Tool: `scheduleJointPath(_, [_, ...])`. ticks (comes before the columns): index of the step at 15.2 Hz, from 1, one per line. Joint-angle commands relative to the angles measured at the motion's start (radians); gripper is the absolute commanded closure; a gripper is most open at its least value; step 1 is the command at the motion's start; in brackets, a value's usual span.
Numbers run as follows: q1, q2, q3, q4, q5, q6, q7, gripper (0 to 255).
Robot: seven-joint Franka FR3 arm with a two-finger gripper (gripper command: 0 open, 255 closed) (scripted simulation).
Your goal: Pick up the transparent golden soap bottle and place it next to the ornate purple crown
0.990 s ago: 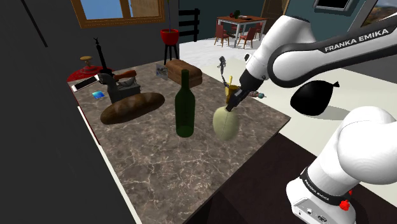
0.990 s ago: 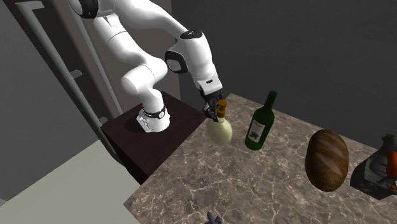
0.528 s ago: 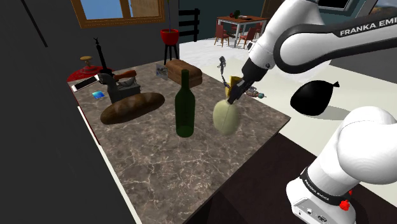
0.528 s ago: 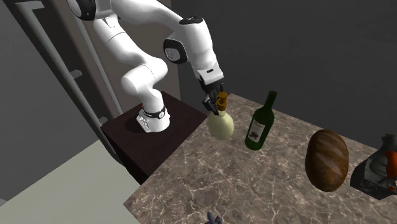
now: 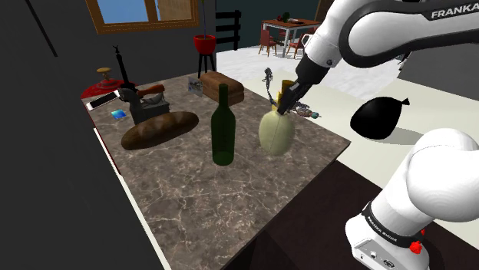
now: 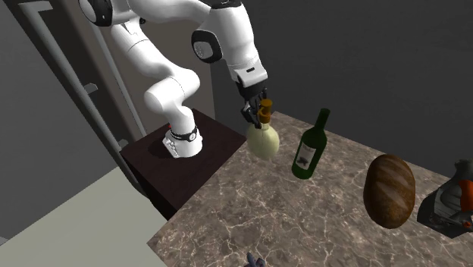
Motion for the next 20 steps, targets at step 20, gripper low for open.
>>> scheduleJointPath(20, [-0.006, -0.001, 0.001, 0.286, -0.017, -0.286, 0.031, 255])
